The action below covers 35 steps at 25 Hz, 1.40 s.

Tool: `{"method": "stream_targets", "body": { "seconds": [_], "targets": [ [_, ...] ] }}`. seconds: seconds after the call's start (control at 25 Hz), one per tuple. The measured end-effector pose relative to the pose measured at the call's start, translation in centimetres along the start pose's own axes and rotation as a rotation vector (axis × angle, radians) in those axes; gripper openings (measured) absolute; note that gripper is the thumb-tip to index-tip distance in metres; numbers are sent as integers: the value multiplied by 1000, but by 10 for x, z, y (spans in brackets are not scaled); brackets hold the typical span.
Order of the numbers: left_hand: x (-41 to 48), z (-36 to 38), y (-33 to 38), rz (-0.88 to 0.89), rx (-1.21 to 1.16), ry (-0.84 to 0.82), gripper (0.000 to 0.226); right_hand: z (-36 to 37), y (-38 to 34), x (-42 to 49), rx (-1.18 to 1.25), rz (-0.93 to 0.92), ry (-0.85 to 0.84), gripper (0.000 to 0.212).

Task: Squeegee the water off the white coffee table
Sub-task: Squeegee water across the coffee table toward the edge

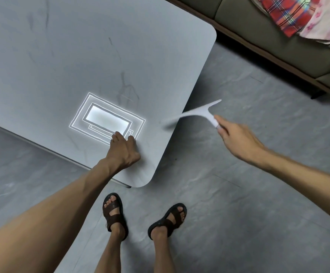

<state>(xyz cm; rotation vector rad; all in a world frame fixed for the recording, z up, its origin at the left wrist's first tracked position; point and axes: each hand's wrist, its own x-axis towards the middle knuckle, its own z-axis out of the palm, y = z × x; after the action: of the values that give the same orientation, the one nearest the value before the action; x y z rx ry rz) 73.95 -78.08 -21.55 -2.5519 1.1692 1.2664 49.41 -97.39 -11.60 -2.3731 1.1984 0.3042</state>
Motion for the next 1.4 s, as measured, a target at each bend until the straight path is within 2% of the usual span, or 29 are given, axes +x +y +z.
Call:
{"method": "stream_targets", "body": {
  "seconds": [0.16,0.28,0.36,0.48,0.6,0.72,0.8,0.92,1.04,1.16,1.32,1.4],
  "targets": [
    [-12,0,-11,119,-45,187,14,2,-37,58,375,360,52,32],
    [-26,5,-19,162,-35,249,13,21,-59,69,387,442,61,39],
    [-36,12,-28,169,-5,210,18,36,-73,51,264,380,50,40],
    [-41,19,-42,175,12,162,22,67,-77,7,55,119,32,47],
    [-34,17,-41,142,-26,126,23,77,-54,-26,-62,-49,-24,53],
    [-32,20,-43,131,35,102,24,66,-31,-53,-204,-145,-131,53],
    [-31,22,-44,130,59,92,24,51,-22,-66,-245,-173,-167,50],
    [-28,20,-43,127,17,67,23,32,-26,-56,-203,-159,-91,45],
    [-28,22,-46,144,-11,61,20,29,-51,-10,-19,11,11,38],
    [-27,23,-52,135,-40,42,16,44,-77,17,36,105,-30,39],
    [-26,21,-56,116,-78,40,11,67,-80,-23,-99,-65,-37,47],
    [-28,19,-56,110,-88,22,9,71,-70,-55,-182,-179,-108,49]
  ]
}}
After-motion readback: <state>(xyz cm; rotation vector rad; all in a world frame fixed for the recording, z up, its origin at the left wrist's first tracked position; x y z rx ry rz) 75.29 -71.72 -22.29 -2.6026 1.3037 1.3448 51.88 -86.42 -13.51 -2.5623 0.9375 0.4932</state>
